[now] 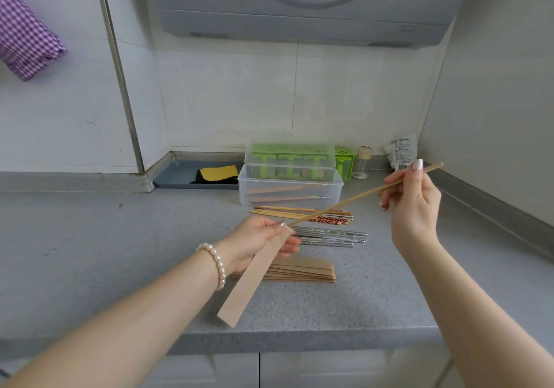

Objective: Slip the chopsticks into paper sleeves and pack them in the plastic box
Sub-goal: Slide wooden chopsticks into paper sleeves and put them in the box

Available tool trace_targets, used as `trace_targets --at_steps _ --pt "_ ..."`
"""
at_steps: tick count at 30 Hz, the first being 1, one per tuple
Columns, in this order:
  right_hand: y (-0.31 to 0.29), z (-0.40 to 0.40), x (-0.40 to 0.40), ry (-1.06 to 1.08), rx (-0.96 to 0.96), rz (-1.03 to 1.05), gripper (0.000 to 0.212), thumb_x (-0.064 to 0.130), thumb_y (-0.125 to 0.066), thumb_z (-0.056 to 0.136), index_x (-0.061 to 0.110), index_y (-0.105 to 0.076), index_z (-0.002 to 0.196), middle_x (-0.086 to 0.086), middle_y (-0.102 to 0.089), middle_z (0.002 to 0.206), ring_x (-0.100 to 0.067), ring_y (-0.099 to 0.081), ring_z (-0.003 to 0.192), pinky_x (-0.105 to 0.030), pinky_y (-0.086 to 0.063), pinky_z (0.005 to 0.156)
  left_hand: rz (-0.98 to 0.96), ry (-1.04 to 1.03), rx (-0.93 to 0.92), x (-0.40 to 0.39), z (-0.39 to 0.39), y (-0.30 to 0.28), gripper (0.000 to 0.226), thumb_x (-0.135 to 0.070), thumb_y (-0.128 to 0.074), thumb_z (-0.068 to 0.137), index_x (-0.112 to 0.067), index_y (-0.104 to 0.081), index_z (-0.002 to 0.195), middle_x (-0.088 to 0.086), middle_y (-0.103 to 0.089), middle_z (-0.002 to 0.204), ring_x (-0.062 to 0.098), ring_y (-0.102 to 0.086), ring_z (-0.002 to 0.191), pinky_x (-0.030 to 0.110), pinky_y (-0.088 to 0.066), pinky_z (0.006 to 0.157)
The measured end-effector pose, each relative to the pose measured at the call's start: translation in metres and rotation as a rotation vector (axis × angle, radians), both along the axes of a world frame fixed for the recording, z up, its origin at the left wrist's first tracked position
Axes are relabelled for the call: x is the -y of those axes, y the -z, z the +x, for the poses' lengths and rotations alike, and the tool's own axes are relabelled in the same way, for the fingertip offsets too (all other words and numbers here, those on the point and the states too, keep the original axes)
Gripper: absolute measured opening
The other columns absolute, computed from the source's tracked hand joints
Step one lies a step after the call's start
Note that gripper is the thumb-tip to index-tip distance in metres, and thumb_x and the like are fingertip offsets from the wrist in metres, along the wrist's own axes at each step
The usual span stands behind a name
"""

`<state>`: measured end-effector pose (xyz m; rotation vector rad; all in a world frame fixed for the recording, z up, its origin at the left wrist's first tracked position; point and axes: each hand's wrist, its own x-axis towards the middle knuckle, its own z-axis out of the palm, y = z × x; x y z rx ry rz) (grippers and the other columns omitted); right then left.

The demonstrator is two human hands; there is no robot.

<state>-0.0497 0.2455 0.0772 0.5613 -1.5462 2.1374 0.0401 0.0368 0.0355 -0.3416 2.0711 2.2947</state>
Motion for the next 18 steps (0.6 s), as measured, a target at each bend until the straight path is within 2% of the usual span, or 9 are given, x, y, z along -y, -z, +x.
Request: trace_targets --at_steps 7,14,18 --pt "-0.001 0.018 0.008 0.003 -0.121 0.073 0.044 0.021 -0.027 0.102 0.011 -0.051 0.066 0.007 -0.050 0.041 -0.004 -0.043 0.038 -0.011 -0.035 0.044 0.041 -0.081 0.011 -0.002 -0.001 0.002 0.020 -0.009 -0.049 0.094 0.005 -0.061 0.104 0.019 -0.070 0.093 0.024 -0.070 0.077 0.032 -0.058 0.071" --pt "0.000 0.029 0.012 -0.007 -0.209 0.107 0.041 0.016 -0.027 0.101 0.012 -0.052 0.068 0.009 -0.051 0.044 -0.002 -0.044 0.040 -0.011 -0.037 0.046 0.034 -0.130 0.019 -0.001 -0.002 0.004 0.015 -0.009 -0.050 0.094 0.000 -0.061 0.096 0.023 -0.070 0.097 0.027 -0.070 0.079 0.038 -0.057 0.078" --pt "-0.001 0.028 0.012 -0.004 -0.186 0.106 0.042 0.017 -0.027 0.101 0.011 -0.052 0.068 0.009 -0.050 0.043 -0.002 -0.044 0.039 -0.011 -0.036 0.045 0.038 -0.119 0.022 0.000 -0.002 0.004 0.015 -0.009 -0.050 0.094 0.000 -0.062 0.098 0.022 -0.070 0.098 0.027 -0.070 0.081 0.039 -0.056 0.081"
